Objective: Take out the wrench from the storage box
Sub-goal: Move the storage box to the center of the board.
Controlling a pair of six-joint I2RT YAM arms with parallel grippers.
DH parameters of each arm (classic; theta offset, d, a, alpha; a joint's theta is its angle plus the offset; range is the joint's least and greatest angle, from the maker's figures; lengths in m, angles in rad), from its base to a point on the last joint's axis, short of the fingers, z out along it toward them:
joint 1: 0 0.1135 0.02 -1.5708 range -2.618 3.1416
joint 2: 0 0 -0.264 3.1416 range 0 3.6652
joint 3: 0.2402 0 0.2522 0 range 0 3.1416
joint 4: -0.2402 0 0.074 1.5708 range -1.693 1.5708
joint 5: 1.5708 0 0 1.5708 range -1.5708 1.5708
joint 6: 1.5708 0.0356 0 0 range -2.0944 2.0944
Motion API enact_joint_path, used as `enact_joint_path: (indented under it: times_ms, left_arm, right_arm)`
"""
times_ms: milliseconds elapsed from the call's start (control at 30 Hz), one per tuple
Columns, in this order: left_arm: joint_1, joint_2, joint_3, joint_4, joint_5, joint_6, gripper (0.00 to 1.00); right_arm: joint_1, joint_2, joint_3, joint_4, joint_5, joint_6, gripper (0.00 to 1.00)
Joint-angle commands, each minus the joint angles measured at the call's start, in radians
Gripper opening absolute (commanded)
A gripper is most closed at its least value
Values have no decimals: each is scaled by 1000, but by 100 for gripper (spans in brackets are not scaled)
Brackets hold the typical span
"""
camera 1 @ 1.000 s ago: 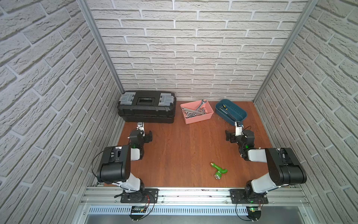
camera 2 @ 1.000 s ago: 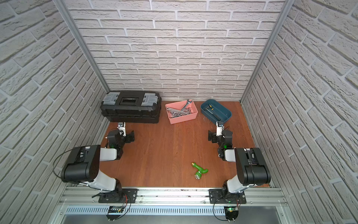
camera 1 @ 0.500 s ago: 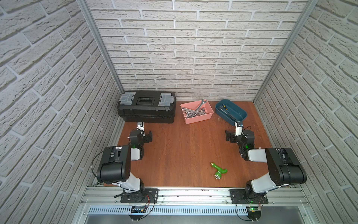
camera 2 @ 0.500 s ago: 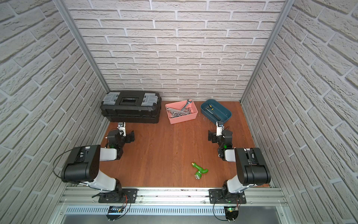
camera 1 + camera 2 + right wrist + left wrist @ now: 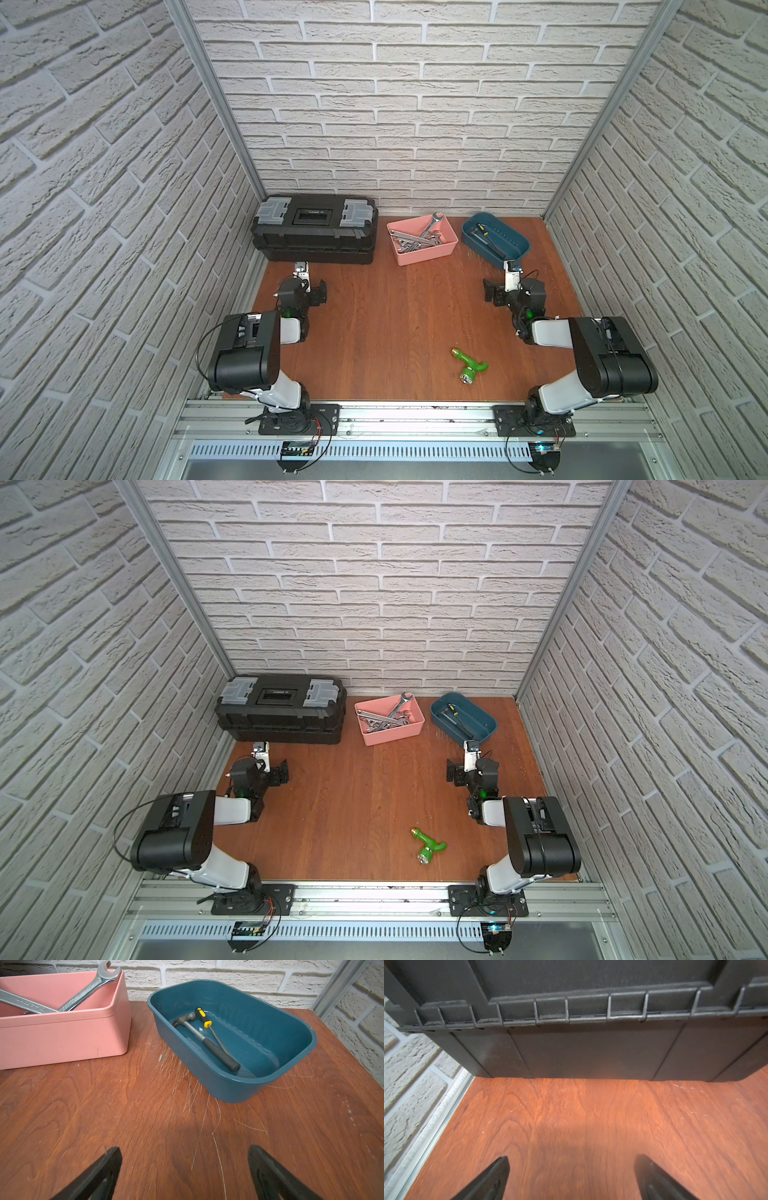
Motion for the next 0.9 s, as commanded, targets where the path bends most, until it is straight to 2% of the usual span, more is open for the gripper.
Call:
enact_joint_path:
  times_ms: [0, 67, 167, 333, 467, 633, 733, 867]
  left_arm:
    - [0, -55, 30, -20, 9, 8, 98]
    - [0, -95, 34, -57, 27, 14, 98]
    - [-2, -174, 61, -164, 50, 23, 98]
    - [-13, -332, 174, -426, 78, 27, 98]
    - [-53, -398, 266, -578, 84, 10, 98]
    - [-162, -436, 335, -696, 74, -107, 98]
    - [-230, -438, 334, -694, 69, -193, 98]
    - [-286, -404, 328, -665, 93, -320, 98]
  right_arm:
    - [-1, -33, 8, 42, 24, 4, 99]
    - [-5, -75, 49, -64, 1, 0, 99]
    - [-2, -146, 139, -273, -97, -45, 99]
    - [31, -276, 202, -456, -114, -1, 99]
    - [115, -349, 236, -572, -25, 75, 99]
    - [233, -399, 262, -658, 78, 268, 99]
    - [301, -379, 308, -725, 152, 345, 99]
    - [361, -278, 438, -848, 220, 463, 99]
